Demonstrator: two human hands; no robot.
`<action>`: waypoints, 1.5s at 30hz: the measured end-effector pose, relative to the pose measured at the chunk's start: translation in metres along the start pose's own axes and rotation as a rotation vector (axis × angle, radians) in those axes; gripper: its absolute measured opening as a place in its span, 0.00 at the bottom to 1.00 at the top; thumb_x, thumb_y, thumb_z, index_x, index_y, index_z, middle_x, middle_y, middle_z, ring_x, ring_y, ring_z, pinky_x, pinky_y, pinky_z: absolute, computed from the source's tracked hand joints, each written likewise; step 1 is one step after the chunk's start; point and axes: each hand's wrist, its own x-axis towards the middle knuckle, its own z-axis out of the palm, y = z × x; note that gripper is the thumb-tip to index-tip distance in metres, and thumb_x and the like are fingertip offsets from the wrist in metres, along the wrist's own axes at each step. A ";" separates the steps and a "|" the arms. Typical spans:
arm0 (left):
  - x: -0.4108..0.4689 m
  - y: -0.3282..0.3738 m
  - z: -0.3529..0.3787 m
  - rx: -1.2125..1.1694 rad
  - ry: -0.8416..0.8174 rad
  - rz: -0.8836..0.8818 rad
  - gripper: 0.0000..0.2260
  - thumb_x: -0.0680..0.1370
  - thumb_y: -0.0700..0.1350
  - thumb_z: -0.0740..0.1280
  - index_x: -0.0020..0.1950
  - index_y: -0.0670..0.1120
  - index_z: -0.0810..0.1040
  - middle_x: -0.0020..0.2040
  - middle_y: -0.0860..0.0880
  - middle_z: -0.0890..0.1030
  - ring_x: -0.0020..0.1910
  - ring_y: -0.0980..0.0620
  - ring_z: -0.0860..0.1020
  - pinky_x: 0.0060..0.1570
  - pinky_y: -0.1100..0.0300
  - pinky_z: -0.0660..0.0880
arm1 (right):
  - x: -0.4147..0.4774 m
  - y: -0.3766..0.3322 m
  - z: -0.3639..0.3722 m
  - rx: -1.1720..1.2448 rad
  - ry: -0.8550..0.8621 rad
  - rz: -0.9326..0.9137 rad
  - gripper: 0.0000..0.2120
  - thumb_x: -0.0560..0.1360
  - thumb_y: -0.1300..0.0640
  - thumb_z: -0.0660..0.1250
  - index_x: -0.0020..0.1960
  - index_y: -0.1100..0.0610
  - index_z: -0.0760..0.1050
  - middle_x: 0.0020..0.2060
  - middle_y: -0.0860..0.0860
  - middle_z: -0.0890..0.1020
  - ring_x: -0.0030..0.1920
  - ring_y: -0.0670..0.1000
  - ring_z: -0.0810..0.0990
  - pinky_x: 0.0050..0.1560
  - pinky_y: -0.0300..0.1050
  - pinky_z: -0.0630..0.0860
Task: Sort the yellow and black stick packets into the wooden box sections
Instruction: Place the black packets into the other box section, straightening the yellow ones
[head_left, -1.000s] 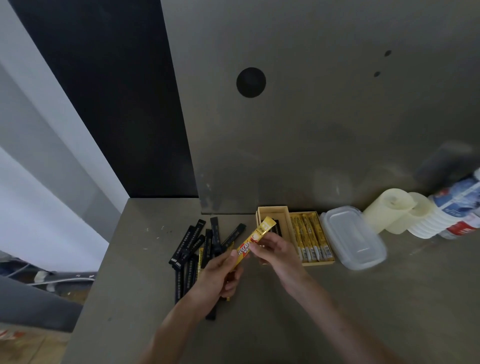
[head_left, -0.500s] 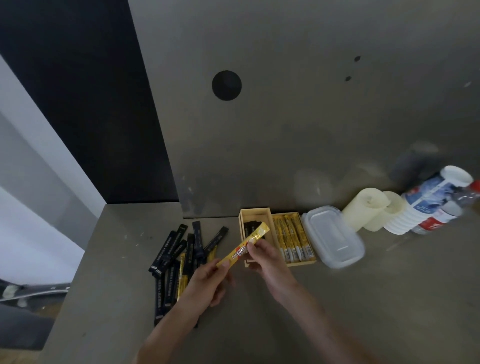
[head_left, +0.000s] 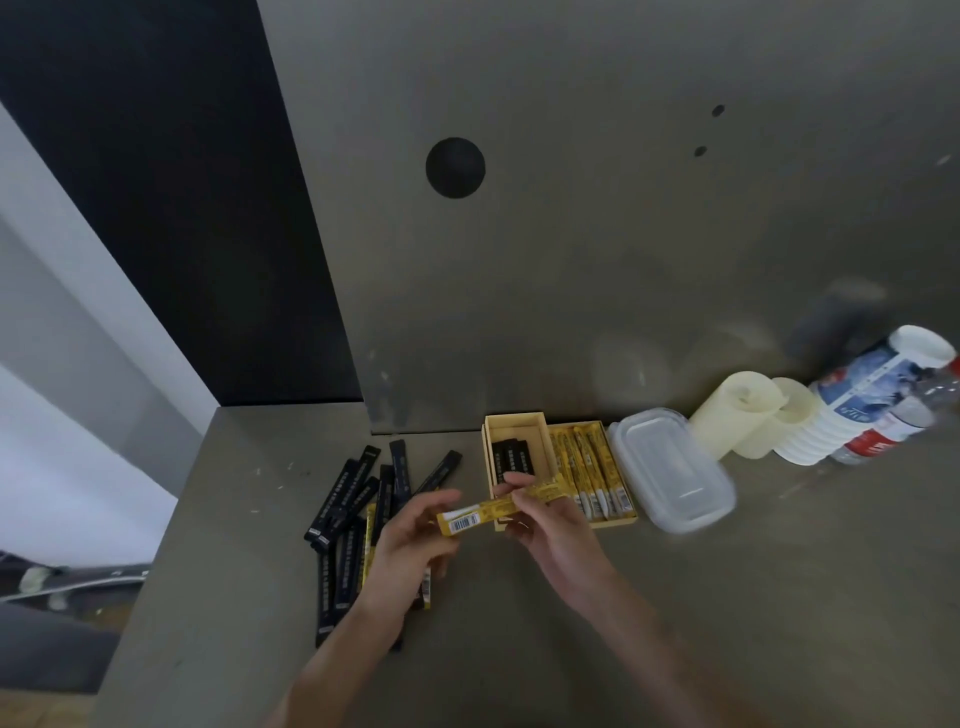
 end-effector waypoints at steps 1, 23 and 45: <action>0.000 -0.001 -0.001 -0.035 -0.001 -0.016 0.18 0.69 0.37 0.68 0.59 0.46 0.81 0.40 0.44 0.79 0.34 0.49 0.74 0.34 0.57 0.72 | 0.000 0.000 -0.001 0.011 -0.009 -0.007 0.18 0.76 0.62 0.69 0.64 0.67 0.74 0.55 0.60 0.82 0.55 0.58 0.78 0.56 0.54 0.75; 0.001 -0.031 -0.022 0.121 0.094 -0.156 0.03 0.79 0.37 0.68 0.50 0.42 0.81 0.46 0.41 0.84 0.36 0.51 0.82 0.33 0.60 0.76 | 0.032 -0.051 -0.045 -0.665 0.593 -0.274 0.11 0.82 0.53 0.64 0.48 0.60 0.78 0.39 0.52 0.84 0.40 0.49 0.83 0.37 0.40 0.76; 0.055 -0.035 -0.032 1.005 0.316 0.139 0.11 0.79 0.54 0.67 0.59 0.52 0.77 0.54 0.53 0.75 0.49 0.53 0.77 0.39 0.62 0.76 | 0.054 -0.027 -0.073 -1.368 0.408 -0.196 0.04 0.81 0.49 0.65 0.52 0.49 0.76 0.43 0.45 0.81 0.42 0.43 0.80 0.46 0.40 0.77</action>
